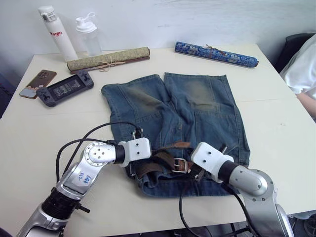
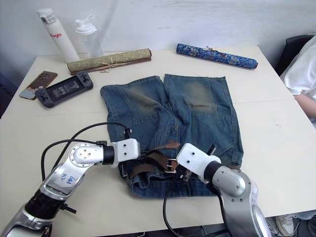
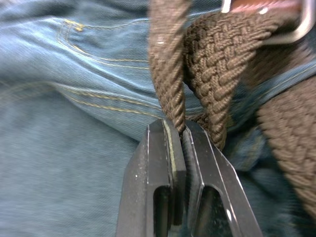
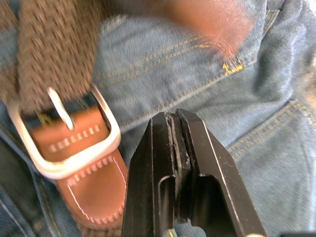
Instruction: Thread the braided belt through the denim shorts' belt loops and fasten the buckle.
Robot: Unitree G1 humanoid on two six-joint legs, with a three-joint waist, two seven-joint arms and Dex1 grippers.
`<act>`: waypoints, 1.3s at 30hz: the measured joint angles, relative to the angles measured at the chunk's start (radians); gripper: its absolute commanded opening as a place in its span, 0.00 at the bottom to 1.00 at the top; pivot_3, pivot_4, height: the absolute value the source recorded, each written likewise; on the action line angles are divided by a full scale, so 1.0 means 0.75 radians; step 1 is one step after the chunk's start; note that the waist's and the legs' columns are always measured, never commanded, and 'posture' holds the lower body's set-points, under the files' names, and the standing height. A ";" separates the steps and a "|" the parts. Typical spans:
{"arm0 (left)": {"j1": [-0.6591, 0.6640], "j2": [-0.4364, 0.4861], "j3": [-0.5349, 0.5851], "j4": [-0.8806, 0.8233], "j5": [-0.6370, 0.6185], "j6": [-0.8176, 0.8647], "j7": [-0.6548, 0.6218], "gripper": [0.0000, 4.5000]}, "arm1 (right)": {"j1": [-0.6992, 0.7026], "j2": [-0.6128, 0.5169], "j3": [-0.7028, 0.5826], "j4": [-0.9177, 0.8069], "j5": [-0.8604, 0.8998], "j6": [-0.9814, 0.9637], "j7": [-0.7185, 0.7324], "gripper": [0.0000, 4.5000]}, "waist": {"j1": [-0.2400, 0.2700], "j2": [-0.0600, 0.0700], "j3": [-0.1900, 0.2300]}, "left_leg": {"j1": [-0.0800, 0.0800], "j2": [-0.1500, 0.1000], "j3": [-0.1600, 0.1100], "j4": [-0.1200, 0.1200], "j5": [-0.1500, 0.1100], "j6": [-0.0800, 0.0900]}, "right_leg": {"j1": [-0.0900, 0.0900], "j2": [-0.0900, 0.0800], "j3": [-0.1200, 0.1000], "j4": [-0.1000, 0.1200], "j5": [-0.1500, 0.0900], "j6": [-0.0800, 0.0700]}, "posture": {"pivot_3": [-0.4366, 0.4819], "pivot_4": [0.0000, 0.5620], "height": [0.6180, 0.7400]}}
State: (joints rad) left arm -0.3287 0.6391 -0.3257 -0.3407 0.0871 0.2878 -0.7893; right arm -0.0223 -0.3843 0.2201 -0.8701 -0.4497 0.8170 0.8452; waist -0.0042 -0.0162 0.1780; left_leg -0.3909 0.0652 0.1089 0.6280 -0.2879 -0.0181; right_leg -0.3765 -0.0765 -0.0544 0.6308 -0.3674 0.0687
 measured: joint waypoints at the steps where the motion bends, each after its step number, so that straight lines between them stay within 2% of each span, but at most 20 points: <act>1: 0.000 -0.001 -0.004 0.000 0.024 -0.018 0.013 0.00 | 0.000 -0.001 0.000 -0.006 0.013 0.018 -0.007 0.01 | 0.000 0.000 0.000 | 0.000 0.000 0.001 0.001 0.000 0.001 | 0.000 0.000 0.001 0.000 0.000 0.000 | 0.48 0.27 0.97; 2: -0.001 -0.003 -0.007 0.001 0.038 -0.028 0.020 0.00 | 0.001 -0.005 -0.002 -0.009 0.025 0.025 -0.009 0.01 | 0.000 0.000 0.000 | 0.000 -0.001 0.001 0.002 0.000 0.002 | 0.000 -0.001 0.002 0.001 0.000 0.001 | 0.48 0.27 0.97; 4: -0.002 -0.009 -0.010 0.003 0.058 -0.041 0.033 0.00 | 0.015 -0.031 -0.019 -0.017 0.058 0.043 -0.007 0.15 | 0.000 0.000 0.000 | 0.000 -0.001 0.002 0.003 0.000 0.003 | 0.000 -0.001 0.003 0.002 0.001 0.002 | 0.48 0.27 0.97; 5: -0.003 -0.014 -0.009 0.003 0.063 -0.042 0.037 0.00 | 0.029 -0.033 -0.053 -0.019 0.083 0.055 -0.004 0.18 | 0.001 0.000 0.000 | 0.000 -0.001 0.002 0.003 0.000 0.004 | 0.000 -0.001 0.003 0.002 0.001 0.002 | 0.48 0.27 0.97; 8: -0.004 -0.051 -0.003 0.006 0.058 -0.029 0.042 0.00 | 0.086 -0.032 -0.239 -0.023 0.223 0.065 0.050 0.43 | 0.005 0.000 0.000 | 0.001 -0.002 0.002 0.004 0.000 0.004 | 0.000 -0.002 0.003 0.006 0.001 0.002 | 0.48 0.27 0.97; 11: -0.005 -0.063 0.003 0.008 0.050 -0.015 0.042 0.00 | 0.198 -0.078 -0.334 -0.024 0.344 -0.035 0.100 0.72 | 0.006 -0.001 0.001 | 0.001 -0.002 0.001 0.004 0.001 0.004 | 0.000 -0.001 0.003 0.008 0.001 0.002 | 0.48 0.27 0.97; 15: -0.005 -0.069 0.010 0.011 0.045 0.003 0.040 0.00 | 0.428 -0.201 -0.319 -0.024 0.400 -0.238 0.126 0.72 | 0.004 -0.001 0.001 | 0.002 -0.002 0.003 0.004 0.001 0.004 | 0.000 -0.001 0.004 0.008 0.001 0.002 | 0.48 0.27 0.97; 18: -0.005 -0.086 0.017 0.011 0.035 0.023 0.038 0.00 | 0.515 -0.259 -0.247 -0.025 0.333 -0.337 0.050 0.72 | -0.001 -0.002 0.001 | 0.005 -0.002 0.006 0.006 0.001 0.005 | 0.001 -0.001 0.007 0.013 0.002 0.003 | 0.48 0.27 0.97; 23: -0.004 -0.101 0.024 0.011 0.018 0.058 0.033 0.00 | 0.506 -0.259 -0.111 -0.020 0.085 -0.479 -0.194 0.72 | 0.002 -0.006 0.001 | 0.006 -0.002 0.005 0.007 0.003 0.001 | 0.000 -0.001 0.007 0.017 0.002 0.003 | 0.48 0.27 0.97; 26: -0.004 -0.121 0.056 0.011 -0.017 0.114 0.033 0.00 | 0.503 -0.233 -0.073 -0.019 0.018 -0.519 -0.271 0.72 | 0.003 -0.007 0.001 | 0.006 -0.002 0.005 0.007 0.004 0.000 | 0.000 0.000 0.007 0.017 0.002 0.003 | 0.48 0.27 0.97; 32: -0.030 -0.170 0.137 0.011 -0.146 0.253 0.028 0.00 | 0.495 -0.222 0.013 -0.013 -0.113 -0.592 -0.349 0.72 | 0.003 -0.007 0.001 | 0.005 -0.002 0.005 0.011 0.005 0.000 | 0.000 0.001 0.007 0.019 0.001 0.003 | 0.48 0.27 0.97; 39: -0.047 -0.169 0.147 0.011 -0.183 0.295 0.027 0.00 | 0.505 -0.203 0.050 -0.008 -0.182 -0.595 -0.351 0.72 | 0.003 -0.007 0.001 | 0.005 -0.002 0.005 0.012 0.005 -0.001 | 0.000 0.001 0.008 0.019 0.001 0.003 | 0.48 0.27 0.97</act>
State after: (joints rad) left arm -0.3640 0.5122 -0.2152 -0.3326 -0.0504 0.5087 -0.7691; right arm 0.3563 -0.5365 0.2575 -0.8764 -0.5859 0.3706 0.5818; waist -0.0016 -0.0213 0.1791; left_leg -0.3871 0.0640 0.1128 0.6370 -0.2844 -0.0186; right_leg -0.3768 -0.0754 -0.0488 0.6454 -0.3664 0.0712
